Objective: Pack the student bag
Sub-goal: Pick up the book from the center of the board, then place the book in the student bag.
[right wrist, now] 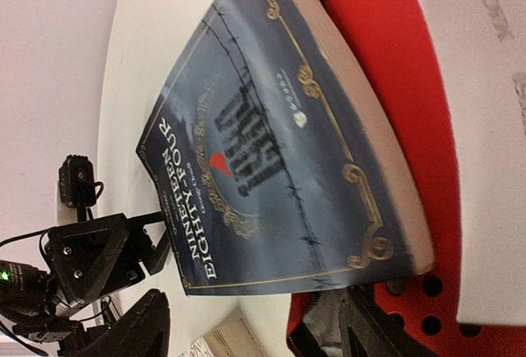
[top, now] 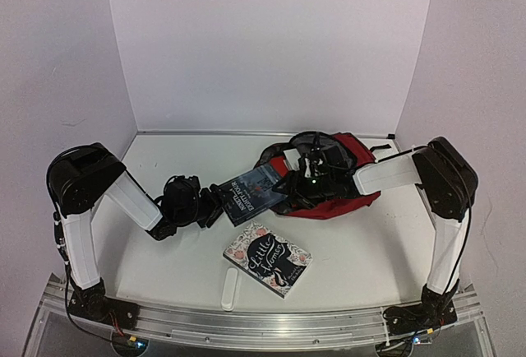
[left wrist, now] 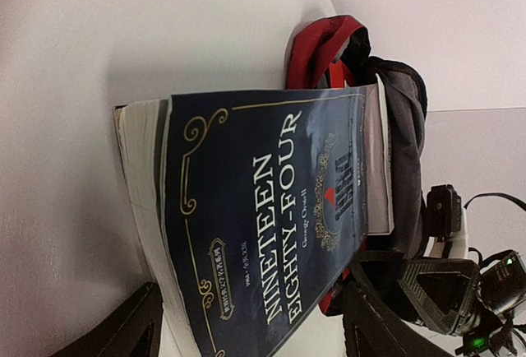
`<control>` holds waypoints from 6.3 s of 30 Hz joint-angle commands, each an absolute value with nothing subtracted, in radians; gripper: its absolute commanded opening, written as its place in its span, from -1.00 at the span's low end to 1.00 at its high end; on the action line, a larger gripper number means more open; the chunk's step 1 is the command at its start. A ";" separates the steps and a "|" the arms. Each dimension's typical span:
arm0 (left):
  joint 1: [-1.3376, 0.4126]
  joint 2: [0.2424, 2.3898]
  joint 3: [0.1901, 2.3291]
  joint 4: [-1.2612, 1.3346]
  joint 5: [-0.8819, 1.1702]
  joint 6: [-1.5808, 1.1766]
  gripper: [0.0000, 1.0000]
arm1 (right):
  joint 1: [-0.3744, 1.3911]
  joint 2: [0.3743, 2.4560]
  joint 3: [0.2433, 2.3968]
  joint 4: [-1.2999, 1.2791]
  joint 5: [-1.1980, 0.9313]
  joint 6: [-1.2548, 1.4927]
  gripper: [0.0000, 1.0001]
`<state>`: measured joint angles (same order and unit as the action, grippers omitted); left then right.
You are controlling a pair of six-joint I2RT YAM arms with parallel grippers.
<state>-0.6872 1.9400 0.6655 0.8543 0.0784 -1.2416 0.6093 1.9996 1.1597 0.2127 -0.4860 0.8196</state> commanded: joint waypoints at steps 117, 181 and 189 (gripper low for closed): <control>-0.647 1.847 0.719 1.205 0.218 -1.290 -1.00 | 0.474 1.726 1.350 -0.200 -0.338 0.364 0.34; -0.670 2.166 1.332 0.701 0.532 -1.206 -1.00 | 0.520 1.936 1.770 -0.552 -0.230 -0.008 -1.00; -0.708 2.384 1.725 0.457 0.550 -1.178 -0.96 | 0.520 1.965 1.789 -0.552 -0.241 0.007 -1.00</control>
<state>-0.6817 2.3106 1.5401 0.5514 0.5086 -1.1977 0.5106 1.9656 1.7273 -0.5797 -0.1741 -0.0178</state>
